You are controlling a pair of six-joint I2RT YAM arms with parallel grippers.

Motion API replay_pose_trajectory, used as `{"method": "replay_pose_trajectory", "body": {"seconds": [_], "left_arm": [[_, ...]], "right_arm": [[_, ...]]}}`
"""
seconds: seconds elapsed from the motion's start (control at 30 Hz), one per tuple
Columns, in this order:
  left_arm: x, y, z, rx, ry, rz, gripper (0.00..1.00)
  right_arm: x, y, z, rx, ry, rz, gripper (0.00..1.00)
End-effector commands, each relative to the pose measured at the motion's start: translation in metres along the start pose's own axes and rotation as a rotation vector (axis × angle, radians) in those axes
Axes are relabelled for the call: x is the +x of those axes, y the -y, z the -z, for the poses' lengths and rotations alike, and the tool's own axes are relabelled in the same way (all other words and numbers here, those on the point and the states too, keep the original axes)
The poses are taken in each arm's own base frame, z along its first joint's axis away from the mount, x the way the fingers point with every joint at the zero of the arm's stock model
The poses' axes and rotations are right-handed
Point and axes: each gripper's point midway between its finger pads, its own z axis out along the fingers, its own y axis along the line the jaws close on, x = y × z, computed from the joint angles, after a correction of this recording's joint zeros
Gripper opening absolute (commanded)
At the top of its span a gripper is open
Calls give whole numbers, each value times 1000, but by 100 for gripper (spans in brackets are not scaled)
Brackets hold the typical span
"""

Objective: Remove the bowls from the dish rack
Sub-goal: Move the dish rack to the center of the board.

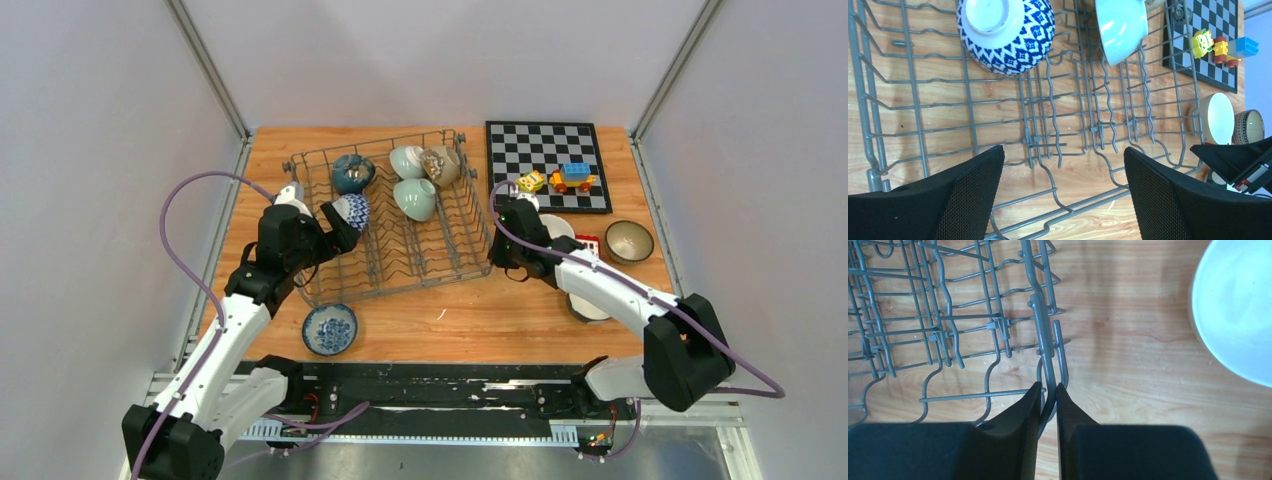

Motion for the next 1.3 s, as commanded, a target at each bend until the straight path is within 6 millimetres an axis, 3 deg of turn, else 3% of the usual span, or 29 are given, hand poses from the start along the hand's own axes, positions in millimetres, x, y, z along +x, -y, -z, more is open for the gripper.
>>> {"method": "replay_pose_trajectory", "body": {"seconds": [0.0,0.23,0.33,0.5,0.67,0.77,0.9,1.0,1.13,1.27], "left_arm": [[2,-3,1,-13,1,-31,91],[0,-8,2,-37,2,-49,92],[0,-8,4,-39,0,-59,92],[-10,-9,8,-60,32,-76,93],[-22,-4,11,-60,48,-90,93],[-27,-2,12,-61,65,-90,93],[-32,7,6,-27,78,-52,94],[-35,15,-2,12,92,-31,94],[-36,19,-9,41,115,-12,94],[-46,-3,-12,-76,182,25,92]], "right_arm": [[43,47,17,159,-125,54,0],[51,51,26,150,-130,54,1],[46,45,33,112,-118,72,9],[13,27,55,40,-42,127,42],[-34,5,83,-15,40,184,54],[-58,-32,94,-176,100,207,55],[-87,-113,103,-565,202,179,55],[-103,-163,106,-779,151,146,57],[-119,-206,81,-932,108,84,66],[-126,-237,44,-989,64,32,79]]}}
